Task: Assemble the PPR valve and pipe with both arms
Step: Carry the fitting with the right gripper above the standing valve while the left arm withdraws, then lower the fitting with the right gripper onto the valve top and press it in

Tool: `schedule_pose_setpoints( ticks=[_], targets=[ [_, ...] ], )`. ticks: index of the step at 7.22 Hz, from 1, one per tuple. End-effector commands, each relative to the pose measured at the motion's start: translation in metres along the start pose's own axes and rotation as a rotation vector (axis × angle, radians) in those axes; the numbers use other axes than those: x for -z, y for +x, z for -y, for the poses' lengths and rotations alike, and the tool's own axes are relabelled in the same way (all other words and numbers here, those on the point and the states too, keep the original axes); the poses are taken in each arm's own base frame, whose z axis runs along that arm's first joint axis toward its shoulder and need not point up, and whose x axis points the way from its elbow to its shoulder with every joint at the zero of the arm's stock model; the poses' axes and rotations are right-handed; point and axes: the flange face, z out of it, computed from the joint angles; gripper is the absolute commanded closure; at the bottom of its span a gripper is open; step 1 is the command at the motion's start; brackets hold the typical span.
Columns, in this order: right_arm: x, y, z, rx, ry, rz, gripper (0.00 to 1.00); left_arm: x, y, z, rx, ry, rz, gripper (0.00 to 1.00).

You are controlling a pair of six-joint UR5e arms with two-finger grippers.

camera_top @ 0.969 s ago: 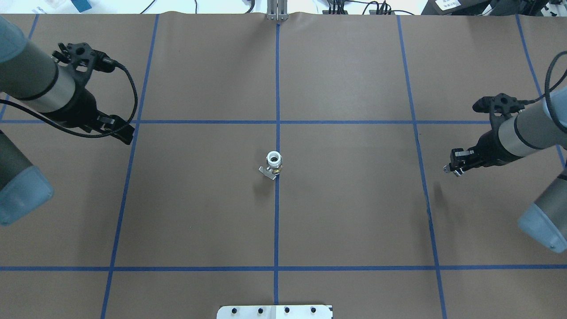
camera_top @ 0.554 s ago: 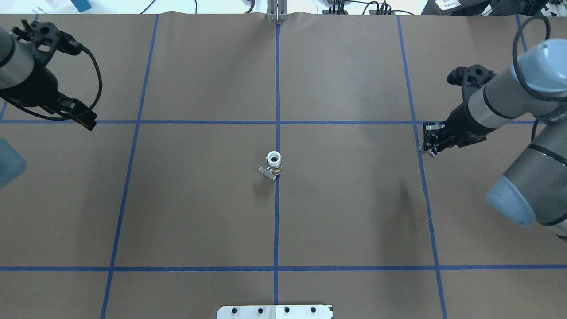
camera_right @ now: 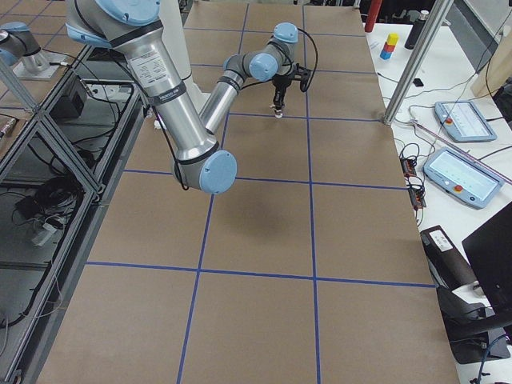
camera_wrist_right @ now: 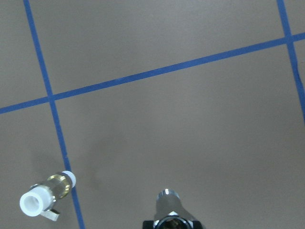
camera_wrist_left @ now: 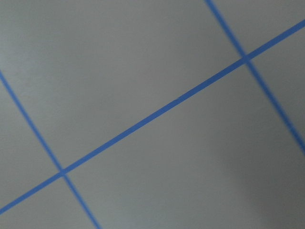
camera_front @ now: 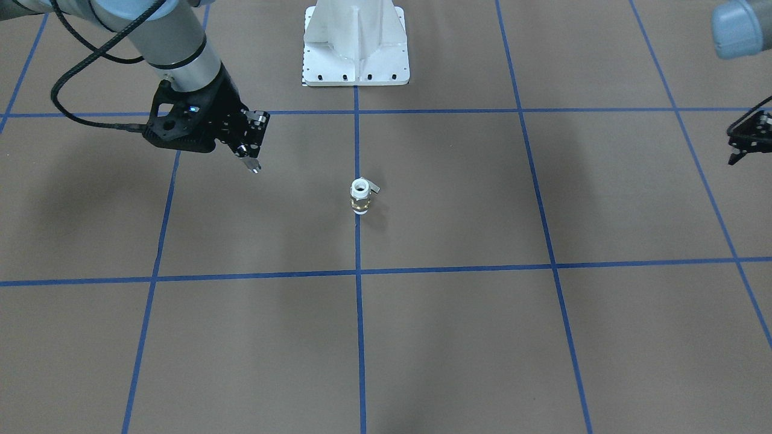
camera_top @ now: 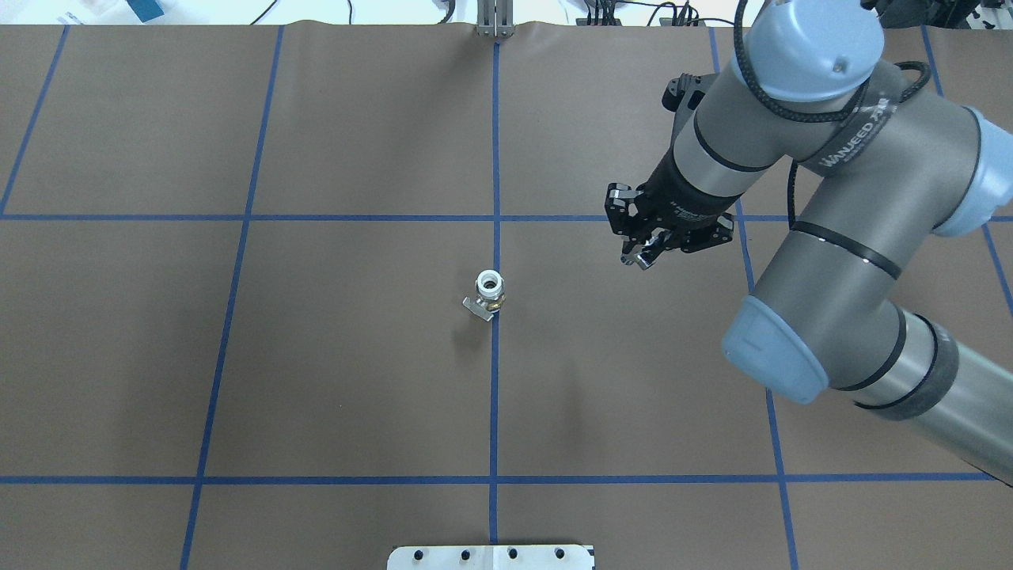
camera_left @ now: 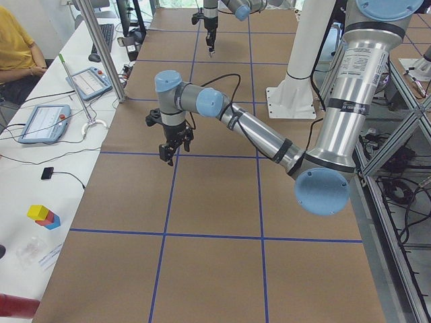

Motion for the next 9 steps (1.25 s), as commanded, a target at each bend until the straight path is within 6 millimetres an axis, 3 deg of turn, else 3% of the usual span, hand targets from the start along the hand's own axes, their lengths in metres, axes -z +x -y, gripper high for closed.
schedule_pose_setpoints(
  ticks=[1, 2, 3, 5, 7, 9],
  targets=[
    [-0.011, -0.056, -0.025, -0.049, 0.009, 0.006, 1.0, -0.036, -0.116, -0.08, 0.018, 0.041, -0.07, 0.0],
    [-0.016, -0.081, -0.034, -0.066, 0.012, 0.006, 1.0, -0.062, -0.147, -0.13, 0.03, 0.103, -0.054, 0.0],
    [-0.023, -0.104, -0.044, -0.077, 0.016, 0.001, 1.0, -0.07, -0.153, -0.141, 0.038, 0.131, -0.051, 0.0],
    [-0.039, -0.16, -0.041, -0.113, 0.038, -0.043, 1.0, -0.073, -0.152, -0.142, 0.083, 0.145, -0.069, 0.0],
    [-0.056, -0.198, -0.03, -0.143, 0.031, -0.109, 1.0, -0.074, -0.152, -0.143, 0.085, 0.144, -0.07, 0.0],
    [-0.072, -0.199, -0.024, -0.156, 0.025, -0.146, 1.0, -0.076, -0.152, -0.146, 0.091, 0.141, -0.073, 0.0]
  ],
)
